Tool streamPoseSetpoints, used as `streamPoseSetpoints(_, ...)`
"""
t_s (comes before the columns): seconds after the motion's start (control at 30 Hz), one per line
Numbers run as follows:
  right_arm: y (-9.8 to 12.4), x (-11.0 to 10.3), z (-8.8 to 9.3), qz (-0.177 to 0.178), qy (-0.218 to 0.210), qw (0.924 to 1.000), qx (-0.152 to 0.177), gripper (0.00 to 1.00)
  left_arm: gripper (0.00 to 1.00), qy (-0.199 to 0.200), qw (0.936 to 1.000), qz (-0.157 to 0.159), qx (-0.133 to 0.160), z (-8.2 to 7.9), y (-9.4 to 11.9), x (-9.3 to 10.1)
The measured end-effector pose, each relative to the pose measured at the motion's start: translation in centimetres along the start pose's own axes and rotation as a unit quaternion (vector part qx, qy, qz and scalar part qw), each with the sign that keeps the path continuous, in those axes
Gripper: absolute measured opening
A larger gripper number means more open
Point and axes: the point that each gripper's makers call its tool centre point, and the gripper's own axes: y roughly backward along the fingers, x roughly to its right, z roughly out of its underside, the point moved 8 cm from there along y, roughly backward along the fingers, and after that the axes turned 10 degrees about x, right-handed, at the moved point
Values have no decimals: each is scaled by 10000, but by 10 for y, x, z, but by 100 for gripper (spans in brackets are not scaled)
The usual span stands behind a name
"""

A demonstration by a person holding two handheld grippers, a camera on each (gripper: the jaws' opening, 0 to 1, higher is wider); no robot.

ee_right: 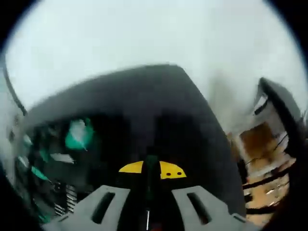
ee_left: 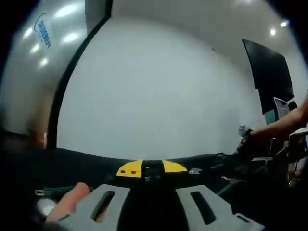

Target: Pick up the tools and put them into their designated positions in the toolbox.

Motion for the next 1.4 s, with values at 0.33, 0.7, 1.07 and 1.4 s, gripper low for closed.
streamPoseSetpoints(0.33,79,-90,36,-1837,-1430,9678,-960,8,14,0,10000,-8,63,-2,0,-1)
streamPoseSetpoints(0.7,134,-109,117,-1867,1195,9747,-277,14,13,-35,10000,-25,-26,1,-2,-6)
streamPoseSetpoints(1.07,189,-148,97,-3219,7888,5234,-136,0,13,-109,9999,-34,-124,4,-3,-6)
streamPoseSetpoints(1.4,147,-159,126,-3701,8595,3289,-1270,16,13,-80,9998,-49,-150,5,-4,-6)
